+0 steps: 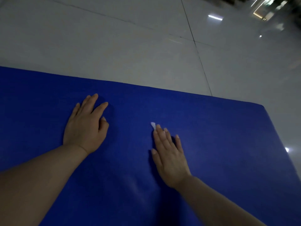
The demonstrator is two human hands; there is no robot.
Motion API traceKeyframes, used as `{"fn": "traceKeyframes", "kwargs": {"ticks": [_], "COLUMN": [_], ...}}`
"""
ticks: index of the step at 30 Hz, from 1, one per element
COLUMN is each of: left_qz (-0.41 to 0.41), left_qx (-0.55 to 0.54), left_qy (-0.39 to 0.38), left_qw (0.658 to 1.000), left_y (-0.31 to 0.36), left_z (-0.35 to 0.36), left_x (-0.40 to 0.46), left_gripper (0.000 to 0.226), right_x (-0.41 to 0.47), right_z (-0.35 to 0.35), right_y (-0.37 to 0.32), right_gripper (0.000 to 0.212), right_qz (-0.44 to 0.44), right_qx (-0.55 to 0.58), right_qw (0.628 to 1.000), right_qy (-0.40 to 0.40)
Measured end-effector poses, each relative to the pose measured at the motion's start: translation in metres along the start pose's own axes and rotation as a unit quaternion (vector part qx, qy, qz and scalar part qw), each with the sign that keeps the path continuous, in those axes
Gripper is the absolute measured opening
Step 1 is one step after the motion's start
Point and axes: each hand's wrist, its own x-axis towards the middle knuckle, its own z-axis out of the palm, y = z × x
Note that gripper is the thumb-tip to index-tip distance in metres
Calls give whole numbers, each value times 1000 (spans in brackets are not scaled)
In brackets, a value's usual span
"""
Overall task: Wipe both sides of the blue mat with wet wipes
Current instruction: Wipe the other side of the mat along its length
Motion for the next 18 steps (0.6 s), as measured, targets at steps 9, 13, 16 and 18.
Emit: {"fn": "traceKeyframes", "kwargs": {"ticks": [9, 13, 16, 18], "left_qz": [136, 126, 119, 113], "left_qx": [34, 67, 72, 76], "left_qy": [-53, -87, -92, -93], "left_qw": [989, 986, 986, 986], "left_y": [46, 45, 46, 47], "left_z": [5, 12, 11, 11], "left_x": [-102, -118, -116, -118], "left_gripper": [53, 55, 55, 55], "right_x": [8, 4, -25, -50], "right_z": [-2, -11, -14, -13], "right_y": [9, 20, 61, 84], "right_gripper": [74, 72, 57, 56], "right_qz": [73, 55, 161, 314], "right_qx": [-11, -12, -28, -2], "right_qw": [997, 998, 986, 949], "right_qy": [-30, -34, -27, -21]}}
